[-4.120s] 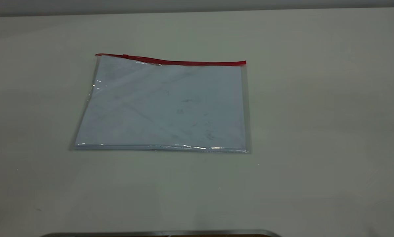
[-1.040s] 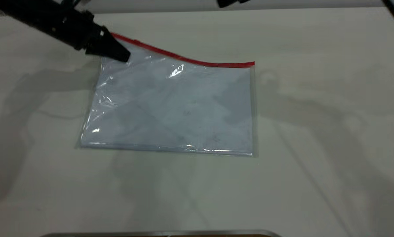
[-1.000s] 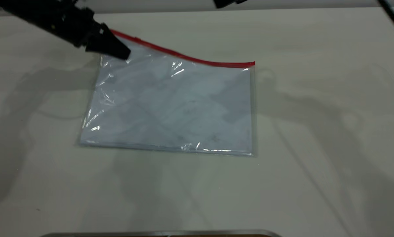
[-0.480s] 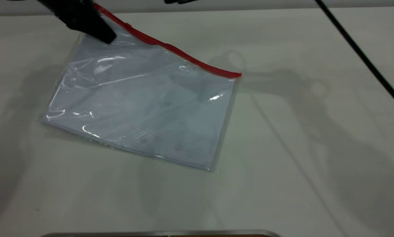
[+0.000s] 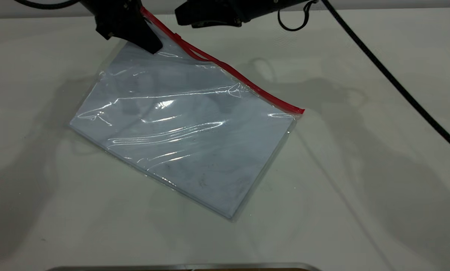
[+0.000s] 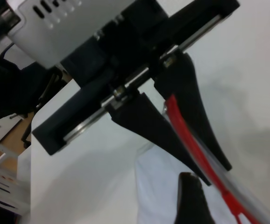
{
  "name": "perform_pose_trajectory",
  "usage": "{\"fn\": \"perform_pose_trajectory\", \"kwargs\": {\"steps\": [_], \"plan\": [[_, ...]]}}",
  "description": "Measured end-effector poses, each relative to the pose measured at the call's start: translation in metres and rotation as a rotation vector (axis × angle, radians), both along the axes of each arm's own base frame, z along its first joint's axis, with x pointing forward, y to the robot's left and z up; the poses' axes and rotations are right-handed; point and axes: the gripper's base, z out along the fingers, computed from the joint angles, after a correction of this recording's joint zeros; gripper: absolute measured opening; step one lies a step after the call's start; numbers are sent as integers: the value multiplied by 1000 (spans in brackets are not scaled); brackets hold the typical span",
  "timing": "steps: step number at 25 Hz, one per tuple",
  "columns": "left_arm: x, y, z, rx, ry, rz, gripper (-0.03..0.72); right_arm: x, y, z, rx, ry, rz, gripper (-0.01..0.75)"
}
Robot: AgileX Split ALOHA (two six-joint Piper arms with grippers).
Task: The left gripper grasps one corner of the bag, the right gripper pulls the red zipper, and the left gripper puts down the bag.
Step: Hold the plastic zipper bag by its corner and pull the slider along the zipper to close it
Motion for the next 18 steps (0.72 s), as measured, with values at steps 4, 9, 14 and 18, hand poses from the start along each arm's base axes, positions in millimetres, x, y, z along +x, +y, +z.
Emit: {"fn": "perform_pose_trajectory", "kwargs": {"steps": [4,9,14,18], "plan": [[1,0,0,5,7,39,53,-2,5,-11,-15,13,-14,522],[2,0,0,6,12,47,53,-6,9,-28,-27,46,-19,522],[2,0,0,6,12,48,53,-5,10,-32,-3,52,-49,516],[2,0,0,6,27,68,53,-5,12,-31,1,50,-55,477]]}}
